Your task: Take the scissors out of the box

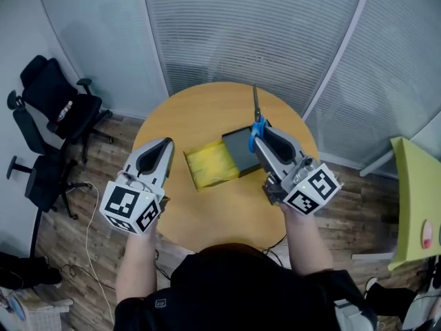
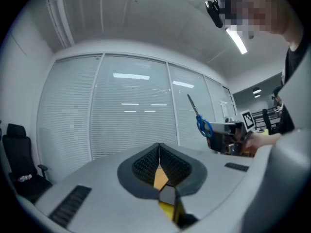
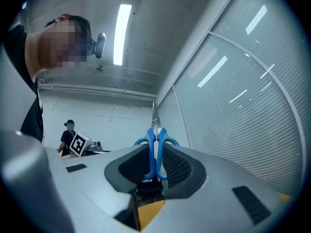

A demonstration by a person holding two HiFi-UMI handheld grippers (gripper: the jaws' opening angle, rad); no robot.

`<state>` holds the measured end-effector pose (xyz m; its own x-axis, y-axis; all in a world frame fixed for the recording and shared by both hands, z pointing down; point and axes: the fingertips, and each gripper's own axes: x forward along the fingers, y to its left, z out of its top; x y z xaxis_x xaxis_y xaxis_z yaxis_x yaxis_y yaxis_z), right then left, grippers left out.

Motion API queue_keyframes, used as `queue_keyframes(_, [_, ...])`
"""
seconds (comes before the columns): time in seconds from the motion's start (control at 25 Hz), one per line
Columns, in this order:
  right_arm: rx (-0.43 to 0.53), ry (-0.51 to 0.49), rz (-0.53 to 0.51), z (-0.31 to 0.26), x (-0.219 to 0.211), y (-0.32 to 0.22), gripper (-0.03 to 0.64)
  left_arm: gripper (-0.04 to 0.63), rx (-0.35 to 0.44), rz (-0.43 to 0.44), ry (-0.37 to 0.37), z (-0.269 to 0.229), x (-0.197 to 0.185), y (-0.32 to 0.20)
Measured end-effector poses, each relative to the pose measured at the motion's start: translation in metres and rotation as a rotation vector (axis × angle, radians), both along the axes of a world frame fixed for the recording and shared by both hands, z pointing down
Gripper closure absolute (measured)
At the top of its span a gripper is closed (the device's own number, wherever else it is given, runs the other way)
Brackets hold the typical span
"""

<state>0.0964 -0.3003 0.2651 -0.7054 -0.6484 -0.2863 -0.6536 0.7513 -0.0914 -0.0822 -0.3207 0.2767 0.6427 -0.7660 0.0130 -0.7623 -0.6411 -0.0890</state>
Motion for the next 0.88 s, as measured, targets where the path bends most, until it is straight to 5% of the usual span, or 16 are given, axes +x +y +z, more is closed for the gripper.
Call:
queue_keyframes(0.12, [-0.02, 0.004, 0.008, 0.013, -0.006, 0.001, 0.515, 0.58, 0.005, -0.053, 0.04, 0.006, 0.001, 0.005])
queue_keyframes(0.88, [-0.066, 0.013, -0.025, 0.048, -0.011, 0.02, 0.515, 0.58, -0.076, -0.036, 0.022, 0.039, 0.016, 0.018])
